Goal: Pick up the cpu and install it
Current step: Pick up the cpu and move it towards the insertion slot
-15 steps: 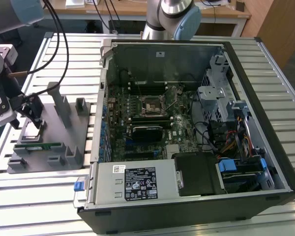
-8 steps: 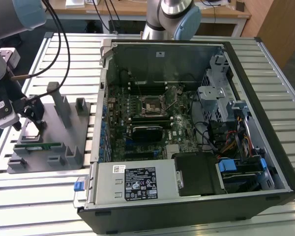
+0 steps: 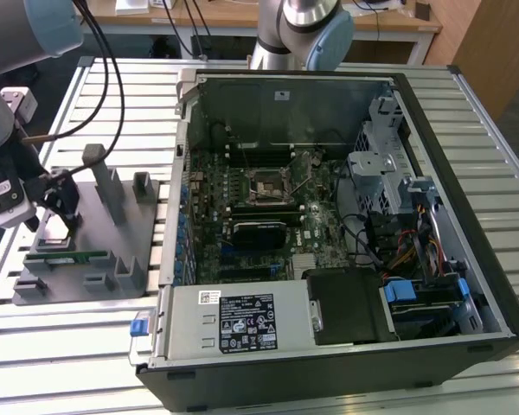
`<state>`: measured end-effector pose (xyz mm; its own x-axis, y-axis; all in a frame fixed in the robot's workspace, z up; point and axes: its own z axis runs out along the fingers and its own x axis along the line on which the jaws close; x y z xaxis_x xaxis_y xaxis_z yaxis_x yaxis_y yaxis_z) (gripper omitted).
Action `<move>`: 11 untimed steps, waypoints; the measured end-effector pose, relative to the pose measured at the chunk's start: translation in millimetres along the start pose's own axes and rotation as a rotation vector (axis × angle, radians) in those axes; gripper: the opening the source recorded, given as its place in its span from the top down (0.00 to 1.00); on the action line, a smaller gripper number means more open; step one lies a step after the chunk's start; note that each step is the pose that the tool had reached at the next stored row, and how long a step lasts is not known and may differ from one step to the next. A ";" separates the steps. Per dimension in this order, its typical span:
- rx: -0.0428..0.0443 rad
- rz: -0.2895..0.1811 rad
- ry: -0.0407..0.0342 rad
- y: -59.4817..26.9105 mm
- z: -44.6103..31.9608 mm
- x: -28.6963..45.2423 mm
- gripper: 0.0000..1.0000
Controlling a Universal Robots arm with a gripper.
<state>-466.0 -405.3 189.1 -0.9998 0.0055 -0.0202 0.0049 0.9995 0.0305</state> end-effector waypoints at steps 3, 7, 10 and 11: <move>0.0000 0.000 0.0000 -0.1 1.5 0.0 0.28; 0.0000 0.000 0.0000 -0.1 3.6 0.0 0.36; 0.0001 0.000 0.0001 -0.1 3.9 0.0 0.42; 0.0000 0.000 0.0000 -0.1 4.0 0.0 0.42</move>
<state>-465.9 -405.3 185.1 -0.9998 0.0055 -0.0203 0.0048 0.9995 0.0305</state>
